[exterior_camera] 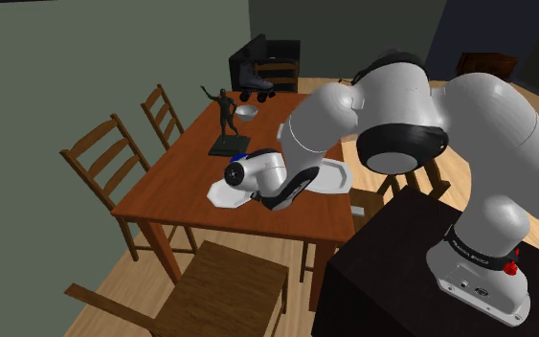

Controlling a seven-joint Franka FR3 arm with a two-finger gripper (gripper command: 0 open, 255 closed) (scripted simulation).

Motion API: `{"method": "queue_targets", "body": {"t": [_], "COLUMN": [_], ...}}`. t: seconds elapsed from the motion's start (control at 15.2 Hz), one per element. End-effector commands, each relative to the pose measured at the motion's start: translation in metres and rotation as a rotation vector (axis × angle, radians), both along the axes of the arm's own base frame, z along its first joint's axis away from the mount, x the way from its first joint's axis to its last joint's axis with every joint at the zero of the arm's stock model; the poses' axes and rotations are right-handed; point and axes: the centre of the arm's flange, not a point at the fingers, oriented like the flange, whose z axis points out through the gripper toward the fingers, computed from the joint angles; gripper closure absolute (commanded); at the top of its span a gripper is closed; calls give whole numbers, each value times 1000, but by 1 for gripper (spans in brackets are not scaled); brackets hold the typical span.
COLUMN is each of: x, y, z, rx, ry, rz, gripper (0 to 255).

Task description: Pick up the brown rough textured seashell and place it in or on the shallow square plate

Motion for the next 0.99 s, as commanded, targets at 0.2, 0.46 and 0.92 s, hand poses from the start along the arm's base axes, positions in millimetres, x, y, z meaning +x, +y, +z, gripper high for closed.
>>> {"method": "queue_targets", "body": {"t": [0.2,0.46,0.92], "x": [5,8,8], "y": [-15,-20,-20], "z": [-16,-22,-22], "rx": [8,8,8], "ry": [-44,-44,-44], "rz": [-33,-33,-33], "gripper": [0,0,255]}}
